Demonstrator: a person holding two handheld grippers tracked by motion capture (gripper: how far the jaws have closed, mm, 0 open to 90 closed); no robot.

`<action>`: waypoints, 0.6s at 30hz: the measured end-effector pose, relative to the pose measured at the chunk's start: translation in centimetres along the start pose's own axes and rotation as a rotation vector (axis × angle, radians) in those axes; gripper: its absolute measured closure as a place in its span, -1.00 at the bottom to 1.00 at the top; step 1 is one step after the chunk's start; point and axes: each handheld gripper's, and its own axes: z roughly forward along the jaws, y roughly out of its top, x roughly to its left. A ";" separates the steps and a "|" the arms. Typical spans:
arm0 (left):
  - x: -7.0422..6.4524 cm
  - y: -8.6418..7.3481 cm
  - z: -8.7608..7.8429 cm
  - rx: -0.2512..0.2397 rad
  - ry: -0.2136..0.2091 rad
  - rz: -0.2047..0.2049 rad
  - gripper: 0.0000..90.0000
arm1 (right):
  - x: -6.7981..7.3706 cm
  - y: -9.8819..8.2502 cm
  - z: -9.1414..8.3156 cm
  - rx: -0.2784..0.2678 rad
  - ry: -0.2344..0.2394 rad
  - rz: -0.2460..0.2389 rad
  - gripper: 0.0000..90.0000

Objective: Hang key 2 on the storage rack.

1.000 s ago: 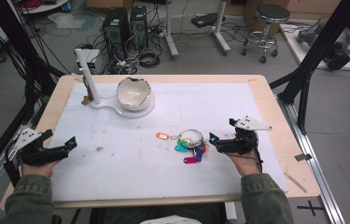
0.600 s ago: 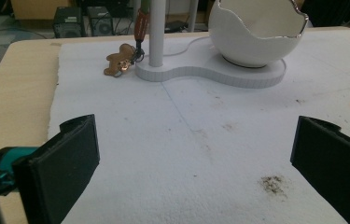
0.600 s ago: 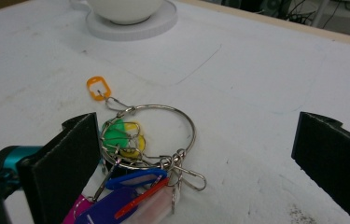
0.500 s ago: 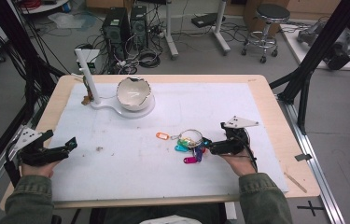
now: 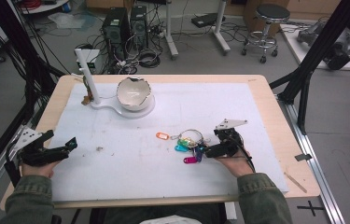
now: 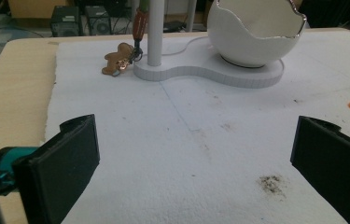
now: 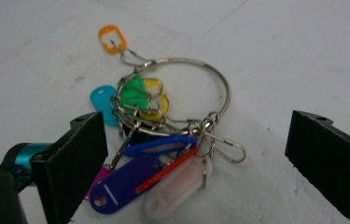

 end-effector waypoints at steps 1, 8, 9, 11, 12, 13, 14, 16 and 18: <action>0.0 0.0 0.0 0.002 -0.001 -0.001 -0.96 | 0.0 -0.1 0.2 0.020 0.000 -0.004 -0.88; -0.1 0.0 0.0 0.000 0.000 0.003 -0.96 | 0.1 -0.2 0.4 0.082 0.024 0.014 -0.59; -0.1 0.0 -0.1 -0.002 0.002 0.004 -0.96 | 0.1 -0.3 0.4 0.097 0.023 0.015 -0.50; -0.1 0.0 -0.1 -0.005 0.002 0.001 -0.96 | 0.3 -0.3 0.6 0.124 0.013 0.007 -0.41; 0.0 0.0 -0.1 -0.005 0.002 0.001 -0.96 | 0.3 -0.3 0.6 0.136 0.006 0.007 -0.38; 0.0 0.0 -0.1 -0.005 0.002 0.001 -0.96 | 0.4 -0.3 0.6 0.142 -0.003 0.007 -0.30; 0.0 0.0 -0.1 -0.003 0.002 0.002 -0.96 | 0.4 -0.3 0.6 0.141 -0.002 0.011 -0.26; -0.1 0.0 -0.1 -0.005 0.003 0.004 -0.96 | 0.5 -0.2 0.5 0.149 -0.004 0.025 -0.16; -0.1 0.1 -0.1 -0.012 0.011 0.008 -0.96 | 0.5 -0.2 0.6 0.171 0.000 0.042 -0.03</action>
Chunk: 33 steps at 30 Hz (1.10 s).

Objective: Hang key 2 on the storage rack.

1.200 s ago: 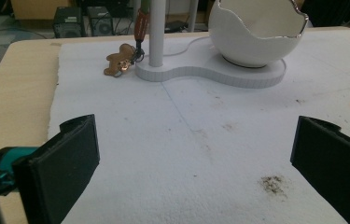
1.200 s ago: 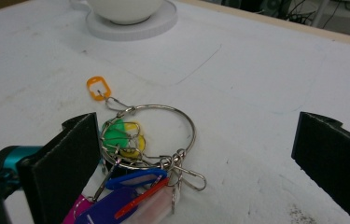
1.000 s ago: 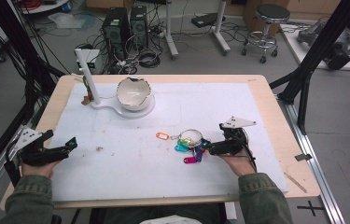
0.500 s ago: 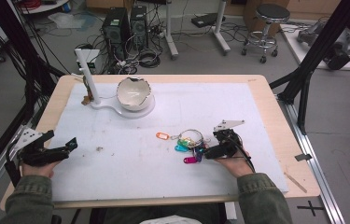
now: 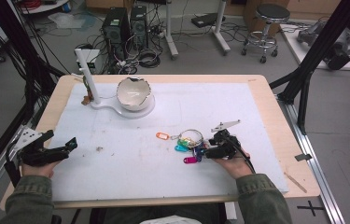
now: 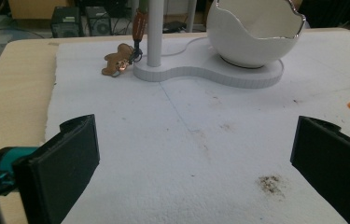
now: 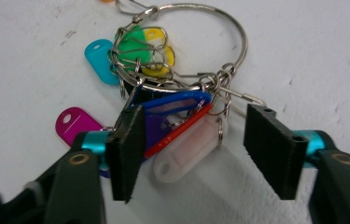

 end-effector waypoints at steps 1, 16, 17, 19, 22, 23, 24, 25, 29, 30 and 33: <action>0.0 0.0 0.0 -0.005 0.003 -0.003 -0.96 | 0.1 0.0 0.2 0.029 0.011 0.010 0.08; 0.0 0.0 0.0 -0.001 -0.005 0.004 -0.96 | -0.2 0.3 -0.1 0.044 -0.073 0.039 0.82; 0.0 0.0 0.0 -0.001 -0.006 0.003 -0.96 | -0.3 0.3 -0.2 0.037 -0.065 0.050 0.82; 0.0 0.0 0.1 0.001 -0.006 0.005 -0.96 | -0.4 0.2 -0.3 0.031 -0.050 0.063 0.83; -0.1 0.0 0.1 0.001 -0.005 0.005 -0.96 | -0.5 0.2 -0.6 0.013 -0.028 0.082 0.83; -0.1 0.0 0.1 0.001 -0.005 0.004 -0.96 | -0.5 0.2 -0.7 0.004 -0.019 0.089 0.83; -0.1 0.0 0.1 0.002 -0.004 0.002 -0.96 | -0.5 0.2 -0.8 -0.002 -0.018 0.094 0.83; 0.0 0.0 0.1 0.003 -0.003 0.002 -0.96 | -0.6 0.2 -0.9 -0.009 -0.004 0.099 0.83; 0.0 0.0 0.2 0.003 0.004 0.001 -0.96 | -1.0 0.2 -1.5 -0.050 0.051 0.138 0.85; 0.0 0.0 0.2 0.005 0.006 -0.003 -0.96 | -1.0 0.3 -1.6 -0.056 0.063 0.142 0.85; 0.1 -0.1 0.4 0.010 0.017 -0.008 -0.96 | -0.8 0.6 -2.0 -0.079 0.080 0.139 0.85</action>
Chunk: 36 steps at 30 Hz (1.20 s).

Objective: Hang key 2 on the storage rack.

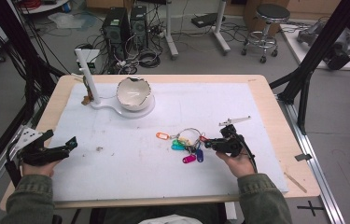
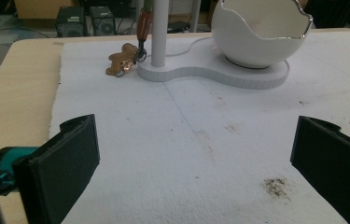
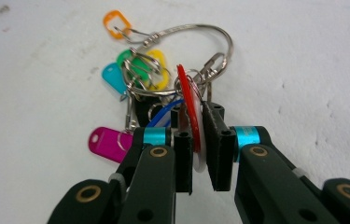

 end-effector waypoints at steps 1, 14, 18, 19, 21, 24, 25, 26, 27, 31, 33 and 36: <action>0.0 0.0 0.1 0.008 0.006 0.005 -0.96 | 0.1 0.1 -0.1 -0.001 0.003 -0.001 0.85; 0.7 0.1 0.4 0.054 0.031 -0.001 -0.96 | 0.4 0.9 -1.1 -0.060 0.088 0.027 0.85; 0.7 0.1 0.4 0.074 0.038 0.012 -0.96 | 0.8 1.7 -1.6 -0.074 0.094 0.017 0.85; 0.7 0.2 0.3 0.068 0.042 0.001 -0.96 | 0.9 2.0 -1.8 -0.073 0.095 0.015 0.85; 0.7 0.3 0.2 0.057 0.048 -0.004 -0.96 | 1.1 2.7 -2.2 -0.079 0.092 0.001 0.85; 0.7 0.4 0.0 0.043 0.048 -0.013 -0.96 | 1.5 3.7 -2.7 -0.085 0.094 -0.018 0.85; 0.7 0.4 0.0 0.040 0.043 -0.012 -0.96 | 1.7 4.0 -2.8 -0.086 0.097 -0.021 0.85; 0.7 0.4 -0.1 0.040 0.041 -0.009 -0.96 | 1.8 4.3 -3.0 -0.088 0.099 -0.026 0.85; 0.7 0.4 -0.1 0.041 0.035 -0.008 -0.96 | 1.9 4.5 -3.0 -0.089 0.101 -0.030 0.85; 0.6 0.5 -0.2 0.028 0.015 -0.014 -0.96 | 2.4 5.6 -3.6 -0.098 0.118 -0.035 0.85; 0.5 0.5 -0.2 0.026 0.007 -0.008 -0.96 | 2.6 6.1 -4.0 -0.122 0.124 -0.039 0.89; 0.4 0.5 -0.3 0.024 -0.002 -0.005 -0.96 | 2.8 7.1 -4.4 -0.125 0.121 -0.049 0.89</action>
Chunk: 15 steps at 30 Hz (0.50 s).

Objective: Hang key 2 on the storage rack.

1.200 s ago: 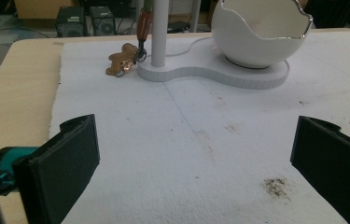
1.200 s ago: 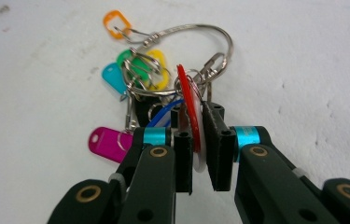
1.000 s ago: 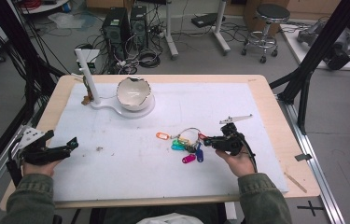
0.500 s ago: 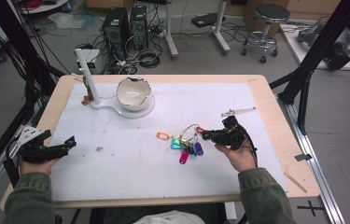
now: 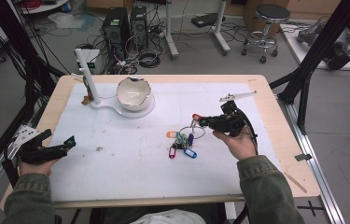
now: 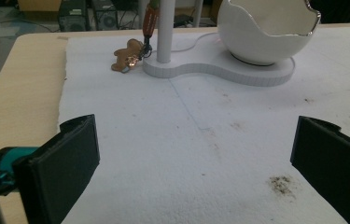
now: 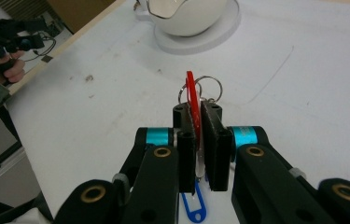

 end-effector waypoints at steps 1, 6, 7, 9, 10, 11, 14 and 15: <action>0.0 0.0 0.0 -0.002 -0.003 0.000 -0.96 | 0.0 0.2 0.0 -0.005 0.002 -0.001 0.89; 0.1 0.0 -0.1 -0.006 -0.002 -0.005 -0.96 | 0.5 1.4 -0.1 -0.023 0.019 -0.001 0.90; 0.1 0.0 -0.1 -0.006 -0.002 -0.005 -0.96 | 0.5 1.5 -0.2 -0.029 0.027 -0.004 0.90; 0.1 0.0 -0.1 -0.003 -0.005 -0.002 -0.96 | 0.7 2.0 -0.2 -0.039 0.038 -0.003 0.90; 0.1 -0.1 -0.1 -0.002 -0.005 -0.001 -0.96 | 0.9 2.3 -0.2 -0.041 0.043 -0.004 0.90; 0.1 -0.1 -0.1 -0.001 -0.005 -0.001 -0.96 | 0.9 2.4 -0.1 -0.044 0.045 -0.007 0.90; 0.2 -0.1 -0.1 -0.003 -0.005 -0.004 -0.96 | 1.4 3.3 -0.2 -0.055 0.062 -0.008 0.90; 0.2 -0.1 -0.2 -0.005 -0.005 -0.005 -0.96 | 1.5 3.6 -0.2 -0.056 0.067 -0.010 0.90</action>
